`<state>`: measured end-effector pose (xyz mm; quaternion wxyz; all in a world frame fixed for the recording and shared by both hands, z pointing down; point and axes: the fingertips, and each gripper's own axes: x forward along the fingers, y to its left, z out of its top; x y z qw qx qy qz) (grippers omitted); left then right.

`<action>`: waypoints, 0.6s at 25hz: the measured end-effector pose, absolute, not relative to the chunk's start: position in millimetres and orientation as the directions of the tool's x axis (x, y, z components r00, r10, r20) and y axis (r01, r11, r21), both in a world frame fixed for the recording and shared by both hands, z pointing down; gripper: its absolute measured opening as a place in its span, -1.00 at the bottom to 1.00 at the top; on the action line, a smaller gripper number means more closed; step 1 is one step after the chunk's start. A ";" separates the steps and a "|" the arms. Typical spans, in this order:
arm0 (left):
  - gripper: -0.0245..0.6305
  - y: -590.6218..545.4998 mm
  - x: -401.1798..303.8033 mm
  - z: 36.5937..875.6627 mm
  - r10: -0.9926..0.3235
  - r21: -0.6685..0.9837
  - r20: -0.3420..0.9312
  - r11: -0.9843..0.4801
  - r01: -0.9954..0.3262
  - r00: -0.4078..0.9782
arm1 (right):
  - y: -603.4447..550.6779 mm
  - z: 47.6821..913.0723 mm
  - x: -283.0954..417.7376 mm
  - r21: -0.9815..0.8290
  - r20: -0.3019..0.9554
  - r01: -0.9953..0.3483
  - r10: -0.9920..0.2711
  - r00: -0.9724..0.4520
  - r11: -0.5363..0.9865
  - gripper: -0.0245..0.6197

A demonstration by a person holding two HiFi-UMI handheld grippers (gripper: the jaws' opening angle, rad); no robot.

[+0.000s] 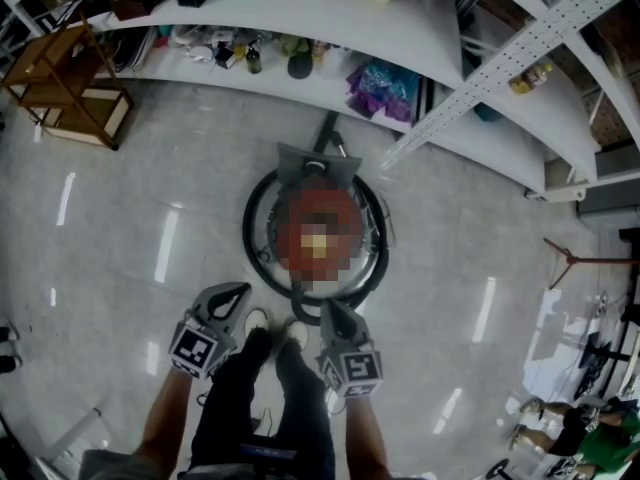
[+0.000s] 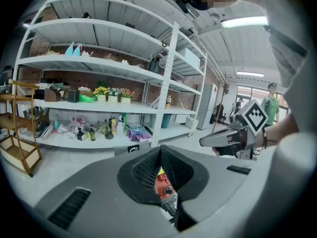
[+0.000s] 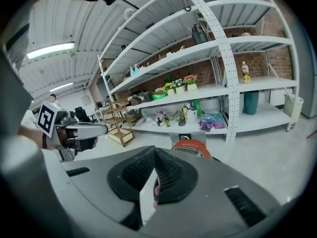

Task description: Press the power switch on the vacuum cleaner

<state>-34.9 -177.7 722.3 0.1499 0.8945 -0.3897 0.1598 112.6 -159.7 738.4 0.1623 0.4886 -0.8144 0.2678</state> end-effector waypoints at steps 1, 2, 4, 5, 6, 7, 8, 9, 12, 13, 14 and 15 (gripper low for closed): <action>-0.91 -177.5 -33.9 726.4 -0.648 0.146 0.403 -0.652 -0.744 0.647 | -159.9 742.6 112.7 -0.278 0.528 -0.882 -0.707 -0.471 0.380 -0.89; -0.91 -177.2 -32.8 730.8 -0.645 0.149 0.405 -0.653 -0.743 0.648 | -160.6 747.0 113.0 -0.282 0.521 -0.882 -0.712 -0.471 0.377 -0.89; -0.91 -176.7 -30.7 740.2 -0.638 0.152 0.410 -0.657 -0.739 0.652 | -162.6 754.8 113.6 -0.290 0.507 -0.884 -0.724 -0.468 0.367 -0.89; -0.91 -176.7 -29.9 744.9 -0.635 0.152 0.413 -0.659 -0.737 0.653 | -163.5 758.5 113.6 -0.292 0.507 -0.885 -0.726 -0.465 0.363 -0.89; -0.91 -176.9 -29.4 749.3 -0.634 0.152 0.413 -0.660 -0.736 0.654 | -164.2 762.8 113.3 -0.293 0.509 -0.886 -0.725 -0.463 0.360 -0.89; -0.91 -177.3 -29.1 753.5 -0.632 0.153 0.414 -0.661 -0.735 0.655 | -164.7 767.9 112.9 -0.294 0.511 -0.886 -0.724 -0.464 0.360 -0.89; -0.91 -177.7 -28.8 757.5 -0.631 0.155 0.414 -0.661 -0.735 0.655 | -165.0 773.3 112.6 -0.296 0.513 -0.885 -0.722 -0.464 0.359 -0.89; -0.91 -178.1 -28.7 761.6 -0.631 0.158 0.416 -0.659 -0.735 0.655 | -165.4 778.6 112.4 -0.297 0.516 -0.885 -0.719 -0.465 0.359 -0.89; -0.91 -180.1 -29.1 774.8 -0.629 0.165 0.422 -0.655 -0.738 0.653 | -167.1 797.2 110.9 -0.303 0.525 -0.880 -0.706 -0.475 0.367 -0.89; -0.91 -181.1 -29.0 779.3 -0.628 0.167 0.424 -0.654 -0.738 0.653 | -167.2 804.4 110.5 -0.302 0.532 -0.878 -0.698 -0.479 0.372 -0.89; -0.91 -181.9 -28.6 784.0 -0.626 0.168 0.425 -0.655 -0.736 0.654 | -166.7 812.0 110.1 -0.299 0.541 -0.875 -0.688 -0.484 0.380 -0.89; -0.91 -182.3 -28.5 788.7 -0.623 0.168 0.427 -0.658 -0.734 0.655 | -166.4 818.4 109.5 -0.297 0.551 -0.873 -0.677 -0.488 0.387 -0.89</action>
